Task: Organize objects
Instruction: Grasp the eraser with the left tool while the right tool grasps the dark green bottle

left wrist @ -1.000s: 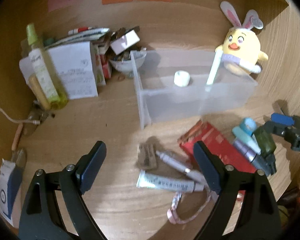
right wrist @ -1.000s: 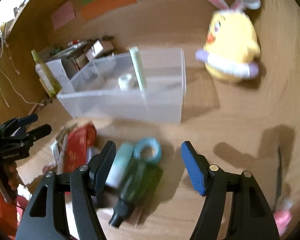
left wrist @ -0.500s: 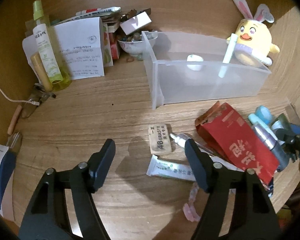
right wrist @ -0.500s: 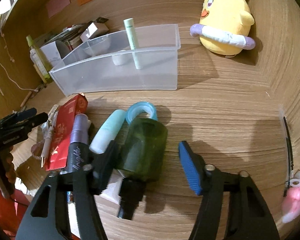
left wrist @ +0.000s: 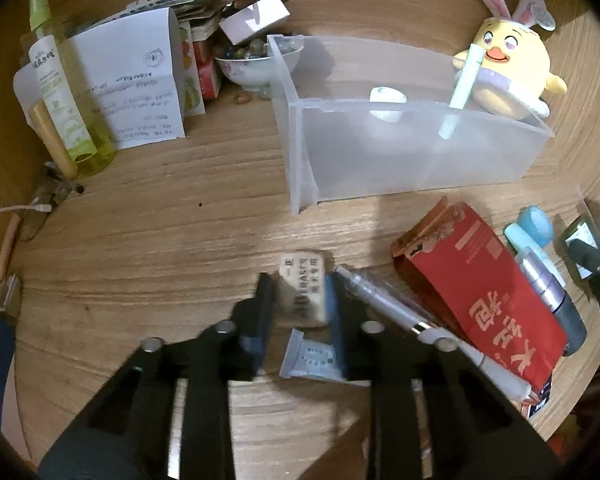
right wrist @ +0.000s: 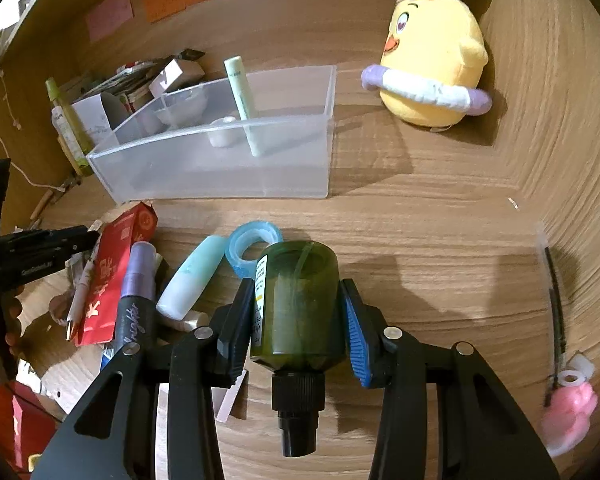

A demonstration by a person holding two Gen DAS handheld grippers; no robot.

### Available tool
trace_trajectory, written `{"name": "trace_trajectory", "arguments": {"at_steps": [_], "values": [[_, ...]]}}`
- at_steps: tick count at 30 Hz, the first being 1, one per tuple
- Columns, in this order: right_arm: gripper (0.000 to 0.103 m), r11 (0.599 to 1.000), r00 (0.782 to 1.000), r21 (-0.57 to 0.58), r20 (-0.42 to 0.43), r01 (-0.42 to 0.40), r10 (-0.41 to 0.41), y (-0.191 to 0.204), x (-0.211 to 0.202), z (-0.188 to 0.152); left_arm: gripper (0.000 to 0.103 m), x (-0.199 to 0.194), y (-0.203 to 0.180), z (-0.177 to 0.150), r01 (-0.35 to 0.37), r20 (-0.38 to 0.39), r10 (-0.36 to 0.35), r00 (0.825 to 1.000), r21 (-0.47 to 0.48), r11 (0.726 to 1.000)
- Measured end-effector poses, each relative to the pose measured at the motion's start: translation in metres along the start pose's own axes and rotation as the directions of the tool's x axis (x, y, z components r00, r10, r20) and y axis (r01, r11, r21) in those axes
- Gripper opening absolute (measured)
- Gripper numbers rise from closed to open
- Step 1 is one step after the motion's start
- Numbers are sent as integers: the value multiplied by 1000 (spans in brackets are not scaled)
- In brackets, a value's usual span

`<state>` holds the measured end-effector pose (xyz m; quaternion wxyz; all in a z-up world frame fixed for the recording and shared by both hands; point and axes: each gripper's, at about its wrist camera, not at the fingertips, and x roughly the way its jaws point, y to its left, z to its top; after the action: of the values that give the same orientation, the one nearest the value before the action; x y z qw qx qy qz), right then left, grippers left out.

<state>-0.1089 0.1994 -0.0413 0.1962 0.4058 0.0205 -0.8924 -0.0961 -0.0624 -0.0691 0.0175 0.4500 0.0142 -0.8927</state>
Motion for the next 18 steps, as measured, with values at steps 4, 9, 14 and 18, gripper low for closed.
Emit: {"name": "trace_trajectory", "arguments": {"at_steps": [4,9,14,18], "values": [[38,1000,1000,-5,25,5,-5,-2,-7,5,23,-3,2,2,12,16,-11,1000,-17,1000],[38,1000,998,-13,62,9,-8,0,-18,14,23,-26,-1,5,-1,90,3,996,-19,1000],[38,1000,995,-27,100,-1,4,6,-25,27,23,-54,-8,13,22,176,-18,984,-17,1000],[38,999,993,-36,111,-29,32,12,-26,37,23,-69,-19,17,50,233,-45,972,-17,999]]}}
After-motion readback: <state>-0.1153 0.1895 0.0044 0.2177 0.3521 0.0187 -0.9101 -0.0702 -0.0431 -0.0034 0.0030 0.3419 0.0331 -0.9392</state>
